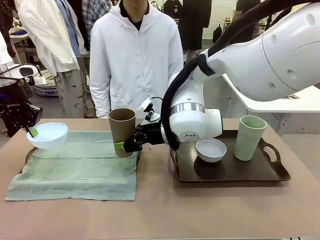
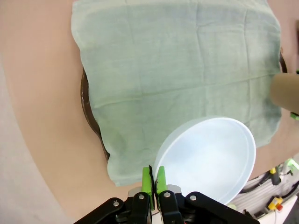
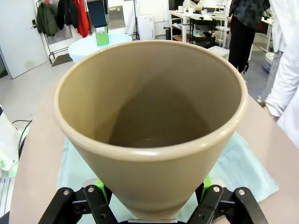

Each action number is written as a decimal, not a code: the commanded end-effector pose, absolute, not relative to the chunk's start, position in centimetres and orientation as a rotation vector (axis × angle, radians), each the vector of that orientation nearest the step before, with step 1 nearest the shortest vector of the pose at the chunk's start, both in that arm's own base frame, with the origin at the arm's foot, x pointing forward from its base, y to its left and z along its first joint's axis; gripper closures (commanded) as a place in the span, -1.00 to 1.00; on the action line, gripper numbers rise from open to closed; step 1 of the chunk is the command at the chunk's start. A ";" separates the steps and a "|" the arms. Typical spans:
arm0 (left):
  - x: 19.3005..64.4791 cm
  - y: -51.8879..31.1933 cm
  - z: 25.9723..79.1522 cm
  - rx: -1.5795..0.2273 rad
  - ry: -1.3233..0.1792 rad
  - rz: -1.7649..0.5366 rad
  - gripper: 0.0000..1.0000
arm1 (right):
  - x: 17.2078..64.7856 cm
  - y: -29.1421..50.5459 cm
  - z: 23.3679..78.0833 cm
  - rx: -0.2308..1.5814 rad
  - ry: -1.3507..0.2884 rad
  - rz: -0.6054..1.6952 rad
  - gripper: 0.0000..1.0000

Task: Set up a tray with a mat and arrange the tableware.
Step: Place the Picnic Bowl and Reusable plastic cup back onto the Handle tray in front of the human's position.

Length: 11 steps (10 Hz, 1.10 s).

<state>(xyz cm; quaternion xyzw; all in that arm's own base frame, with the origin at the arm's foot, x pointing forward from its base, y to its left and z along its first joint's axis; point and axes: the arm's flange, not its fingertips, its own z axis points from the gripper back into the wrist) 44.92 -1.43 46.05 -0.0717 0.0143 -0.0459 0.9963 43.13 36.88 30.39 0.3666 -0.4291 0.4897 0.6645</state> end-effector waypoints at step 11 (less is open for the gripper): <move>45.6 -2.4 39.9 -0.131 -0.138 -0.159 0.92 | 46.6 42.6 25.4 0.938 -0.959 1.165 -0.64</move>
